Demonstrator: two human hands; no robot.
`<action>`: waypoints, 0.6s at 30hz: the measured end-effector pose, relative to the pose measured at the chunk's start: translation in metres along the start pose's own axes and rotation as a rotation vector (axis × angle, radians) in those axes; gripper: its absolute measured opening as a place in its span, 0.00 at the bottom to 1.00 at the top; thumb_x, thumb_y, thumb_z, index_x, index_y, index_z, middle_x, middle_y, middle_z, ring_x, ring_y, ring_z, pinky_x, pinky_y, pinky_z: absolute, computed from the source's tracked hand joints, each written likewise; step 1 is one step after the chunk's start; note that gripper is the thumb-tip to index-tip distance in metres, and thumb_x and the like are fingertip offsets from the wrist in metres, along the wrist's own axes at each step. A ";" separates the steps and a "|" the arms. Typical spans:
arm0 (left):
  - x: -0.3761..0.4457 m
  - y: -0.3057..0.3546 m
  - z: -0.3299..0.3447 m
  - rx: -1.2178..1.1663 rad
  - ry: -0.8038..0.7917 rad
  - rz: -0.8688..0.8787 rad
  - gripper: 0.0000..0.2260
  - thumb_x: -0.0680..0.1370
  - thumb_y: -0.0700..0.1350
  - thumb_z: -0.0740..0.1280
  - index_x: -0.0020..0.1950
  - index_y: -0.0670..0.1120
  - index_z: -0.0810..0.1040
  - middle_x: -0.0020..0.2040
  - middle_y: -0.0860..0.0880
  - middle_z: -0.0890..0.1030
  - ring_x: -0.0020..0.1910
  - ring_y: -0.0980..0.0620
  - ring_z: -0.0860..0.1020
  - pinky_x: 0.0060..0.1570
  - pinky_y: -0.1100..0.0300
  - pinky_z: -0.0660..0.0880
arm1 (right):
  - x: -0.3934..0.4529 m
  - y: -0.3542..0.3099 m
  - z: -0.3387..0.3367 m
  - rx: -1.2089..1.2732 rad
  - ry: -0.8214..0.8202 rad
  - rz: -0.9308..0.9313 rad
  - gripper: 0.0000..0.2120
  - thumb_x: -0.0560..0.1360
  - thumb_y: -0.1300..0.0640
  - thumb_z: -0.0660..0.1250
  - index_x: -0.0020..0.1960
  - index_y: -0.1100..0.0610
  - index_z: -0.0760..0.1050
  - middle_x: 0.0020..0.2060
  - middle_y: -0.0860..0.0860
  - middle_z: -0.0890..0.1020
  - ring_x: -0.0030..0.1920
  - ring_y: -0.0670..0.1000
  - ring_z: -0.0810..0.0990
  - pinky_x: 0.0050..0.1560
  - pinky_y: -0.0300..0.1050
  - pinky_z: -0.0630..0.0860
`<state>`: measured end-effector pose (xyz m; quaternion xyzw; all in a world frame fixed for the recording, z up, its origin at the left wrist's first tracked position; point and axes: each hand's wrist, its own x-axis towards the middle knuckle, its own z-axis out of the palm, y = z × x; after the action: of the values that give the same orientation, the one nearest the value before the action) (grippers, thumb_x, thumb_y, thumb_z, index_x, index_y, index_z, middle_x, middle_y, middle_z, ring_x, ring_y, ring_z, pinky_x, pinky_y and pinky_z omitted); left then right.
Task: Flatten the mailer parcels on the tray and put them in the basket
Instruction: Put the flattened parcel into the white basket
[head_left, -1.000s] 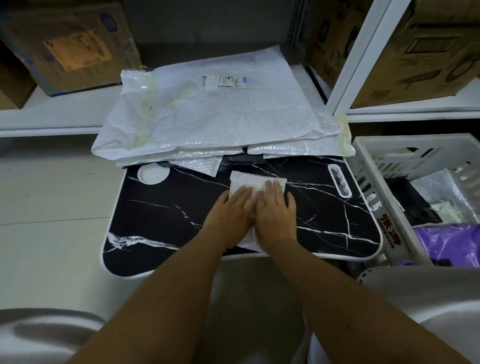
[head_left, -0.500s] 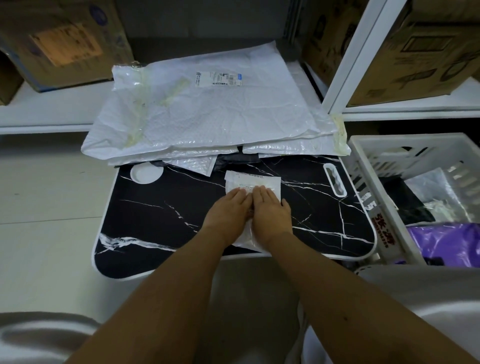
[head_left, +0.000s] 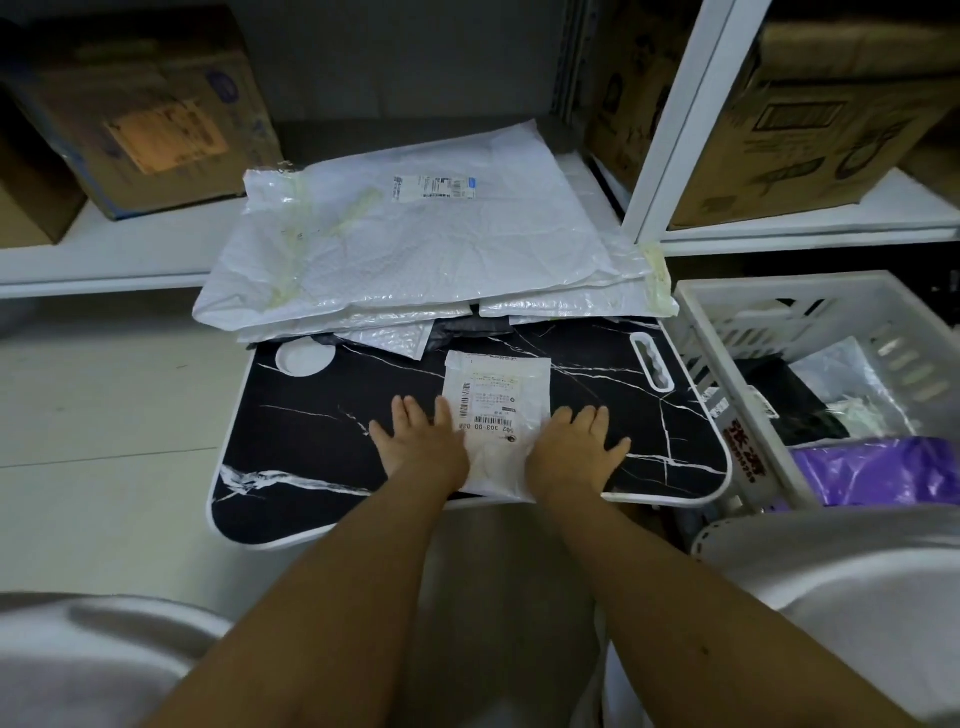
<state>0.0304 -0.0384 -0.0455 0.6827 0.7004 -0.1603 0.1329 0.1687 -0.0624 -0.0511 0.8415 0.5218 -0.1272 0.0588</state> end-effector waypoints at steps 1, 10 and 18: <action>-0.002 0.000 -0.003 -0.016 0.031 -0.028 0.25 0.82 0.52 0.50 0.78 0.49 0.49 0.77 0.40 0.54 0.76 0.41 0.52 0.71 0.41 0.55 | -0.002 0.000 -0.002 0.036 0.047 0.012 0.25 0.79 0.52 0.60 0.73 0.57 0.59 0.72 0.59 0.63 0.73 0.59 0.59 0.69 0.62 0.61; -0.014 0.010 -0.010 -0.638 -0.003 -0.168 0.18 0.81 0.48 0.60 0.66 0.39 0.62 0.64 0.38 0.70 0.62 0.40 0.73 0.58 0.49 0.72 | -0.012 -0.015 -0.016 0.805 -0.176 0.188 0.18 0.78 0.55 0.63 0.64 0.62 0.67 0.58 0.56 0.78 0.56 0.59 0.78 0.52 0.48 0.75; -0.026 0.016 -0.032 -0.590 0.091 -0.008 0.15 0.80 0.40 0.57 0.66 0.42 0.62 0.61 0.38 0.70 0.56 0.40 0.74 0.53 0.50 0.74 | -0.012 -0.009 -0.037 0.932 -0.166 0.071 0.12 0.76 0.56 0.67 0.58 0.57 0.77 0.56 0.53 0.81 0.54 0.55 0.80 0.50 0.45 0.75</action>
<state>0.0488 -0.0492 -0.0061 0.6182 0.7248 0.0802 0.2933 0.1614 -0.0598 -0.0118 0.7825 0.3739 -0.4124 -0.2792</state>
